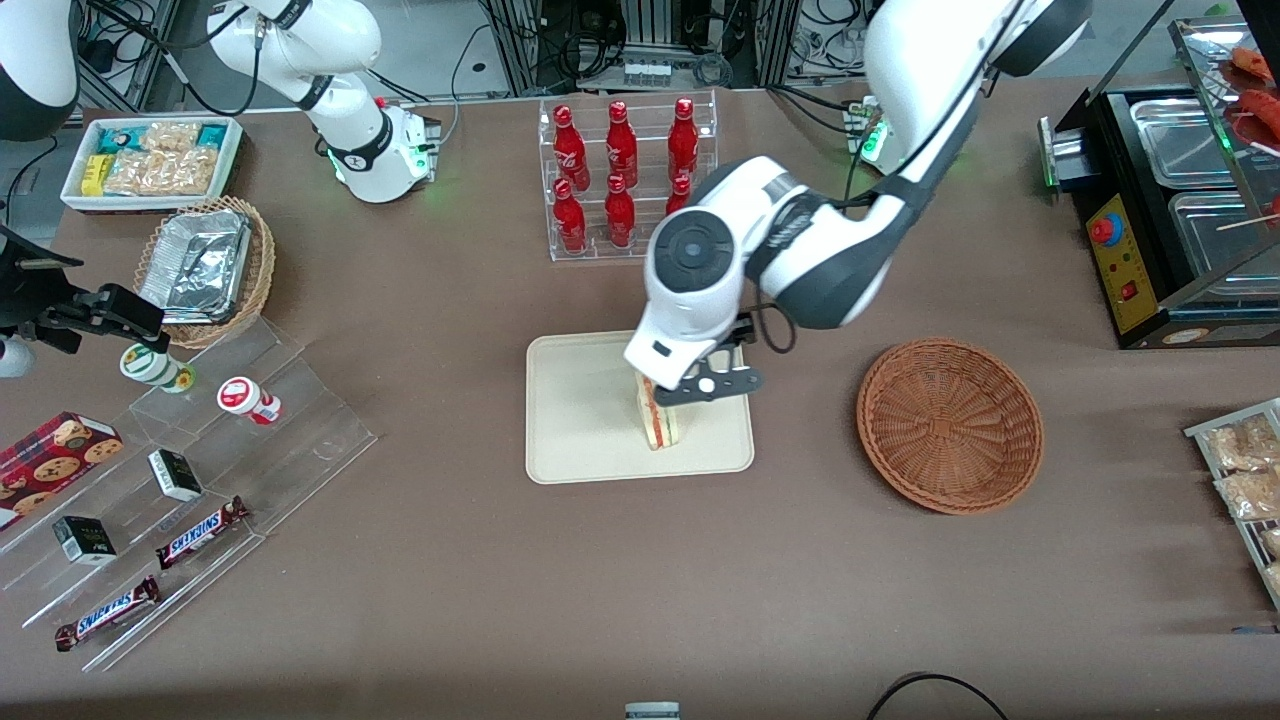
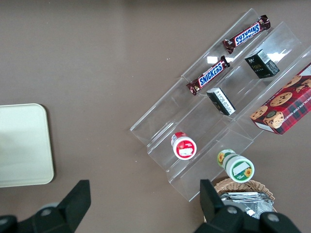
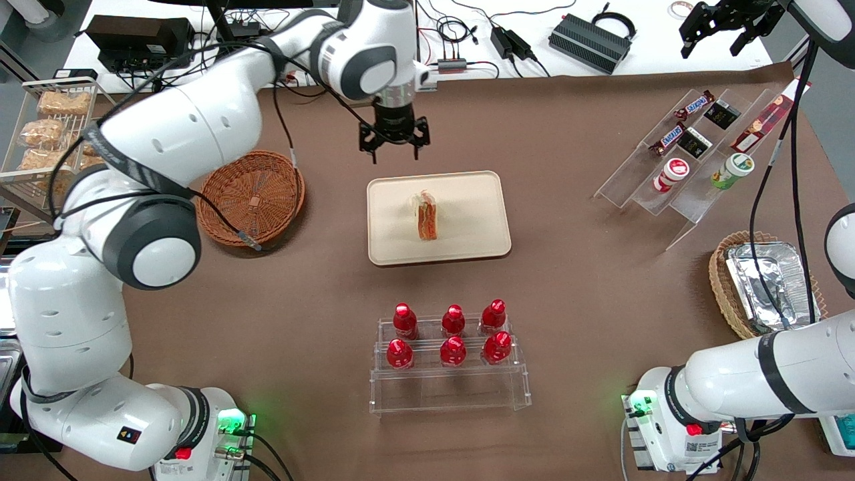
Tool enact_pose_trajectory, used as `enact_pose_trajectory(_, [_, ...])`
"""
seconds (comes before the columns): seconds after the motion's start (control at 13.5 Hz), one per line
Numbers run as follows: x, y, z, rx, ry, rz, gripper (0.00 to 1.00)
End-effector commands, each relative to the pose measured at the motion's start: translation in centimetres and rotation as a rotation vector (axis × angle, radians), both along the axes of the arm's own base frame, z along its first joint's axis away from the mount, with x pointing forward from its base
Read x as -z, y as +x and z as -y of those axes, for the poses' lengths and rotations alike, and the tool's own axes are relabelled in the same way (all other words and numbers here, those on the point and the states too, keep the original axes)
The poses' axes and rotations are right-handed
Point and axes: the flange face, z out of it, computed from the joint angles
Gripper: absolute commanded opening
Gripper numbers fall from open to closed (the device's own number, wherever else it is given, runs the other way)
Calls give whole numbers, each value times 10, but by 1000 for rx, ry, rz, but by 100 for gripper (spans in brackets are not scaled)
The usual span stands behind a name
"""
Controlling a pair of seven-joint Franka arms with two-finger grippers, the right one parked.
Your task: Place sandwich from basket to tray
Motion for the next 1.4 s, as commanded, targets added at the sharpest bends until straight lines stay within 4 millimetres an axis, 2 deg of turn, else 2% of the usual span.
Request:
enact_pose_trajectory(0.0, [-21,-10,-42,-6,38,-22,100])
enact_pose_trajectory(0.07, [-32,-17,-54,26,69,-38,100])
enact_pose_trajectory(0.22, [-50,1,-104,64,73,-72,100])
enact_pose_trajectory(0.37, [-58,16,-142,67,54,-83,100])
enact_pose_trajectory(0.44, [-66,18,-159,75,26,-99,100])
enact_pose_trajectory(0.59, [-76,15,-191,114,7,-105,100])
enact_pose_trajectory(0.81, [-80,21,-221,109,2,-101,100])
enact_pose_trajectory(0.89, [-84,22,-239,119,-17,-101,100])
enact_pose_trajectory(1.11, [-101,14,-315,127,-60,-104,100])
enact_pose_trajectory(1.26, [-114,3,-354,180,-88,-107,100])
enact_pose_trajectory(1.33, [-121,-6,-367,205,-91,-121,100])
